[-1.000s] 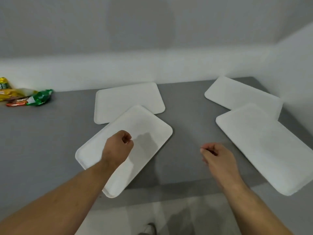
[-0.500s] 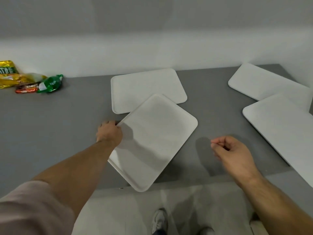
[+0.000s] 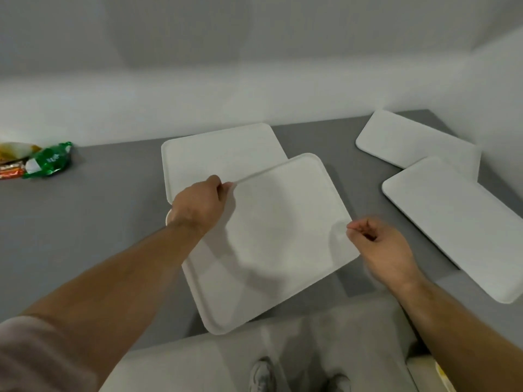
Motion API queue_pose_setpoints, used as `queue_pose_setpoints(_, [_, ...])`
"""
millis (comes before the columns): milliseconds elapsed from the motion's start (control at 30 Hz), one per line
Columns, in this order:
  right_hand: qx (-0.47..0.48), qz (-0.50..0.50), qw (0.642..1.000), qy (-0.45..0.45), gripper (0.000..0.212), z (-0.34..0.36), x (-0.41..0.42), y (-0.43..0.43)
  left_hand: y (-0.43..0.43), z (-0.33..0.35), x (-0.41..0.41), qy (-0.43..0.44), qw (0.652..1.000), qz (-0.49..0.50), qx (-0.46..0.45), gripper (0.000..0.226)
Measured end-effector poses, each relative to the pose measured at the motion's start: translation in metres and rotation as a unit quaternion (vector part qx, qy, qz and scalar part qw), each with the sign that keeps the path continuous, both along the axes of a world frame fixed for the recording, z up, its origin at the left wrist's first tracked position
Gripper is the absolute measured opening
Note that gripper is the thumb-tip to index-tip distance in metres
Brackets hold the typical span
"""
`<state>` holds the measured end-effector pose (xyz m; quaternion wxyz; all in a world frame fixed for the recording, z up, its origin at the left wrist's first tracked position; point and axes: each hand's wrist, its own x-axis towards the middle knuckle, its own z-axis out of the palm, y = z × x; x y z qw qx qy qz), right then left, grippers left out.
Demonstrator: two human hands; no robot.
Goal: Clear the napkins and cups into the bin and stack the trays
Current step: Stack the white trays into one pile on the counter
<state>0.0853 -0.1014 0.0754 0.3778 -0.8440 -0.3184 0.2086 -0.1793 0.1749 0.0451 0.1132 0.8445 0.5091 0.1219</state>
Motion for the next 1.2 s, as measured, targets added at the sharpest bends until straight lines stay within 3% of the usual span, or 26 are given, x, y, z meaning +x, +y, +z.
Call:
queue_pose_setpoints(67, [0.000, -0.037, 0.998, -0.057, 0.002, 0.000, 0.017, 0.000, -0.004, 0.012, 0.028, 0.005, 0.999, -0.039, 0.021, 0.054])
queue_pose_setpoints(133, [-0.002, -0.064, 0.991, -0.115, 0.021, -0.004, 0.037, -0.003, -0.010, 0.018, 0.058, 0.005, 0.997, -0.073, 0.029, 0.054])
queue_pose_setpoints(233, [-0.043, -0.095, 0.989, -0.101, 0.042, -0.015, 0.065, -0.014, -0.017, 0.018, 0.099, 0.023, 0.993, -0.112, 0.027, 0.052])
queue_pose_setpoints(367, [-0.103, -0.089, 0.989, -0.057, 0.034, -0.042, 0.095, -0.031, -0.017, 0.002, 0.143, 0.061, 0.987, -0.149, -0.015, 0.047])
queue_pose_setpoints(533, [-0.143, -0.145, 0.978, -0.041, 0.020, -0.069, 0.116, -0.030, -0.019, -0.028, 0.173, 0.040, 0.977, -0.184, -0.095, 0.020])
queue_pose_setpoints(767, [-0.147, -0.122, 0.981, -0.040, 0.017, -0.082, 0.148, -0.013, -0.039, -0.042, 0.165, 0.046, 0.985, -0.153, -0.068, 0.056])
queue_pose_setpoints(900, [-0.146, -0.088, 0.984, -0.055, 0.021, -0.086, 0.161, -0.004, -0.065, -0.042, 0.140, 0.036, 0.991, -0.093, -0.092, 0.055])
queue_pose_setpoints(1033, [-0.110, -0.043, 0.993, -0.015, 0.012, -0.087, 0.163, -0.001, -0.105, -0.047, 0.107, 0.014, 0.989, -0.105, -0.105, 0.054])
queue_pose_setpoints(1100, [-0.059, 0.015, 0.993, -0.104, 0.019, -0.087, 0.162, -0.004, -0.126, -0.050, 0.092, 0.029, 0.987, -0.129, -0.091, 0.060])
queue_pose_setpoints(1167, [-0.024, 0.079, 0.968, -0.235, 0.038, -0.088, 0.161, -0.011, -0.144, -0.056, 0.079, 0.061, 0.982, -0.155, -0.089, 0.074])
queue_pose_setpoints(1200, [-0.029, 0.113, 0.964, -0.238, 0.053, -0.086, 0.159, -0.017, -0.152, -0.058, 0.073, 0.075, 0.978, -0.164, -0.101, 0.082])
